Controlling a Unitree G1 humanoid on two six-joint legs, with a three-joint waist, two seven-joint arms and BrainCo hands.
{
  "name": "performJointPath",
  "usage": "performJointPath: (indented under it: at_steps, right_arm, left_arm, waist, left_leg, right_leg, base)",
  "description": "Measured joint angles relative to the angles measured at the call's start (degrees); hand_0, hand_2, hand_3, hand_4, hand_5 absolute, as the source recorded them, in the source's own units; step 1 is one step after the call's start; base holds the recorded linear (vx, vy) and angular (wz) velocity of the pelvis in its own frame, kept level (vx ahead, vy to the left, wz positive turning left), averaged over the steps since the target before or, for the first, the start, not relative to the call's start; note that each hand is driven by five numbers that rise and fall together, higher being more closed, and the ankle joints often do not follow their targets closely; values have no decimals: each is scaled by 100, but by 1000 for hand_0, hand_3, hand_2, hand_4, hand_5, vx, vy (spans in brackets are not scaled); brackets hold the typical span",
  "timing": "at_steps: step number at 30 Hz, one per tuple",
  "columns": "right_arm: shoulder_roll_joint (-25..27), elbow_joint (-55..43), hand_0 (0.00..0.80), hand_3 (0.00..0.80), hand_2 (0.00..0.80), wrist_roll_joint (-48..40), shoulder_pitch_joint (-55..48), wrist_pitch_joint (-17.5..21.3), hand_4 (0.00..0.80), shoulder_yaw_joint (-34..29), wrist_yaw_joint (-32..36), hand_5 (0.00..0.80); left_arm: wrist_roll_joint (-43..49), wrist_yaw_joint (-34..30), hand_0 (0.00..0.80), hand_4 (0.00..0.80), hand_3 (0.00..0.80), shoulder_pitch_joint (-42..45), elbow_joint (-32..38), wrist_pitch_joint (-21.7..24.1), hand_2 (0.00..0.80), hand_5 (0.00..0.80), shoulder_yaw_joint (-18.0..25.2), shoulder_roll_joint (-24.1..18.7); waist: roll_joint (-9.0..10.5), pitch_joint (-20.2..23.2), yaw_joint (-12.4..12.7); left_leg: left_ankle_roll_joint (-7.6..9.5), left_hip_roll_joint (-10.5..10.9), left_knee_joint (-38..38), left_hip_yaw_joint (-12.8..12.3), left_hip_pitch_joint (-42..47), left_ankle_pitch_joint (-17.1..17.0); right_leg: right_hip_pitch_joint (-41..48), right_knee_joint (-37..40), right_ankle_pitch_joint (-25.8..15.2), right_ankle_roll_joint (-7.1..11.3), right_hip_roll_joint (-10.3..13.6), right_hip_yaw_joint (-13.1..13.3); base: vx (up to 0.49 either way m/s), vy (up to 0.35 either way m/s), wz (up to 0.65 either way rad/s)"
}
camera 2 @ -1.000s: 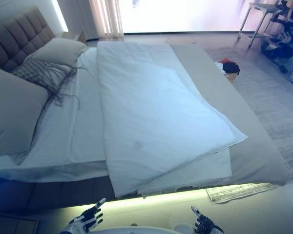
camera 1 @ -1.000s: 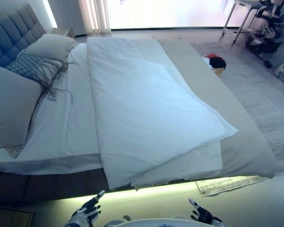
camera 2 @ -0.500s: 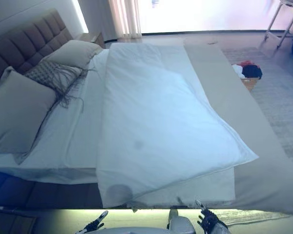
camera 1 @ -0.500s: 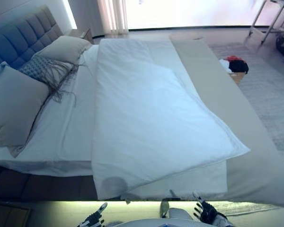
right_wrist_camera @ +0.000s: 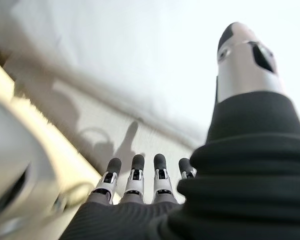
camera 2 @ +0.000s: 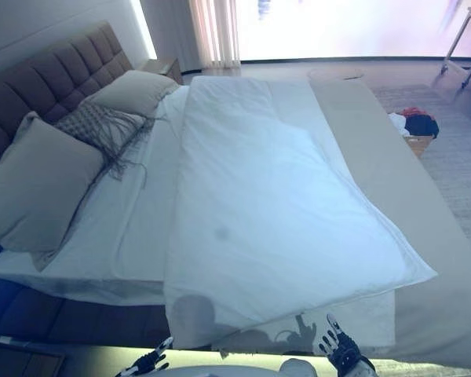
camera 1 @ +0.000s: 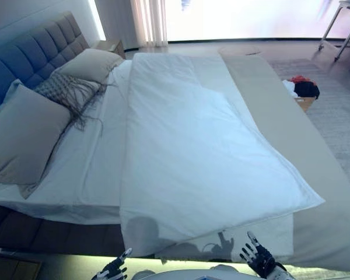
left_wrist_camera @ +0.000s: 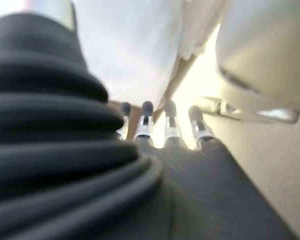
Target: Make the bed neatly
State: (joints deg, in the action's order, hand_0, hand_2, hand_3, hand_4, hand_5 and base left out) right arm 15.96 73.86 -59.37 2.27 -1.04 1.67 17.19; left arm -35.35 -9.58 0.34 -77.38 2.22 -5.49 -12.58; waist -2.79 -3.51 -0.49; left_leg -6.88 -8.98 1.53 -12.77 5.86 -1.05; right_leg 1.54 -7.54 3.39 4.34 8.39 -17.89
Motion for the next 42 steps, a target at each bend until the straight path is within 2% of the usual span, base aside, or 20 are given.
performJointPath:
  at_steps: [6,11,15,20,26,30,33,36,42]
  right_arm:
    - [-17,-48,0,0,0,-578,97,-16,0,-211,54,0]
    - [128,-46,0,0,0,-1086,158,-55,0,-519,-160,0]
    - [523,-32,0,0,0,-1388,453,-85,0,-615,-543,0]
    - [897,97,0,0,0,-1903,980,-148,0,-804,-904,0]
    - [942,217,0,0,0,-1962,1389,-173,0,-805,-1168,0]
    - [1034,259,0,0,0,-2015,1682,-166,0,-806,-1165,0]
    - [1306,258,0,0,0,-2020,1998,-164,0,-804,-1153,0]
    - [1622,233,0,0,0,-2019,2304,-161,0,-805,-1100,0]
    - [2120,119,0,0,0,-2006,2969,-155,0,-803,-1048,0]
  left_arm:
    - [95,-71,0,0,0,115,-20,-27,0,0,1,-107]
    - [102,-216,0,0,0,141,-29,27,0,0,-9,-111]
    - [82,-353,0,0,0,-10,31,89,0,0,-138,-133]
    - [-48,-451,0,0,0,-458,253,126,0,0,-254,-143]
    - [-771,-583,0,0,0,-1072,607,219,0,0,-282,-160]
    - [-1287,-615,0,0,0,-1347,1301,223,0,0,-316,-285]
    - [-1631,-627,0,0,0,-1551,1691,257,0,0,-413,-415]
    - [-1886,-628,0,0,0,-1585,2043,269,0,0,-467,-489]
    - [-2207,-625,0,0,0,-1581,2694,317,0,0,-753,-643]
  waist:
    - [133,6,26]
    - [82,-36,135]
    - [-31,-146,142]
    - [-253,-645,144]
    - [-312,-1298,132]
    - [-354,-1823,120]
    - [-428,-2172,120]
    - [-524,-2338,123]
    - [-594,-2555,137]
  left_leg:
    - [9,50,125,44,142,10]
    - [-5,44,144,35,239,72]
    - [10,29,-66,70,-247,79]
    - [10,-13,-391,180,-918,33]
    - [56,13,-598,182,-1442,-1]
    - [84,48,-750,171,-1782,-16]
    - [107,93,-847,166,-1998,-29]
    - [128,145,-900,173,-2167,-40]
    - [197,231,-1129,177,-2699,-91]
  right_leg:
    - [241,334,-72,71,-28,28]
    - [379,424,-57,102,-37,44]
    - [-75,263,-58,88,-3,72]
    - [-640,118,-199,-29,-14,47]
    - [-1199,-115,-218,-53,63,102]
    - [-1642,-395,-206,-72,143,199]
    - [-1977,-626,-199,-82,214,315]
    - [-2233,-777,-197,-81,279,388]
    - [-2875,-1200,-170,-114,420,503]
  base:
    - [103,-2,9]
    - [39,-31,-1]
    - [-150,-59,-1]
    - [-149,-60,3]
    - [-137,-66,-2]
    - [-115,-66,-6]
    - [-70,-36,-11]
    - [-64,-39,-7]
    - [-38,-51,0]
